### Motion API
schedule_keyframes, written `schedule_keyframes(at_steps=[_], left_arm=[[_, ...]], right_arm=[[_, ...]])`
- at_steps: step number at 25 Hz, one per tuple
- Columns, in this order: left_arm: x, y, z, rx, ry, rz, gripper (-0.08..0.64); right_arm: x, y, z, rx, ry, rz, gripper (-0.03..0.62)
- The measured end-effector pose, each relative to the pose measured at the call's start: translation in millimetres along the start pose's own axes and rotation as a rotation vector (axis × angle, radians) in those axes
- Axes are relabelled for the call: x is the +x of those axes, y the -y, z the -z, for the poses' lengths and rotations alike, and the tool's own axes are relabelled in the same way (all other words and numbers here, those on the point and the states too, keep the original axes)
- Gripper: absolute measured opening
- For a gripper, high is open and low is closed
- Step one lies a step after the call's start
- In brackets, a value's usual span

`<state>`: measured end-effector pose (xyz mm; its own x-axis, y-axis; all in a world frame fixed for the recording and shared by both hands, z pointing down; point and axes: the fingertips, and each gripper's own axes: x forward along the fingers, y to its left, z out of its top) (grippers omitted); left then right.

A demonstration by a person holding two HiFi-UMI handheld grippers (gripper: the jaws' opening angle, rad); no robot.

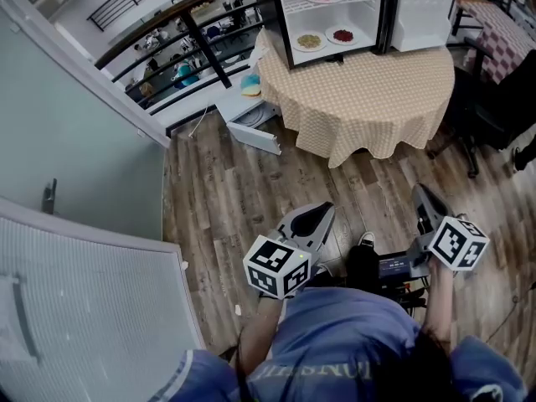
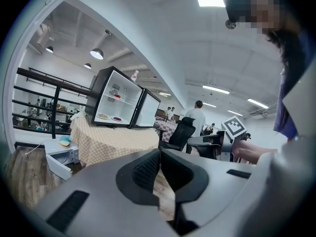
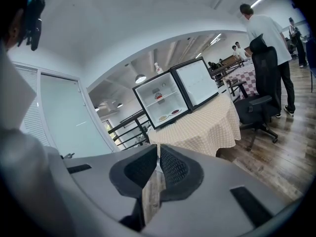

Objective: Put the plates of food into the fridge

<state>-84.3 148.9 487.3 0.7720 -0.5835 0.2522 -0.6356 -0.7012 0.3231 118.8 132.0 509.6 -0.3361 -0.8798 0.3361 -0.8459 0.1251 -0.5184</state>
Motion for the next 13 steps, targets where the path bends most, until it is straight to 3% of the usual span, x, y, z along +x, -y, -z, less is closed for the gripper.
schedule_keyframes(at_steps=[5,13], left_arm=[[-2,-4,-3,-0.004,0.01,-0.018,0.019],[-8,-9,-2,-0.006,0.02,-0.032,0.02]], right_arm=[[-4,-4,-21,-0.021,0.015,0.062,0.032],[6,-2,-2,-0.005,-0.011,-0.002,0.032]])
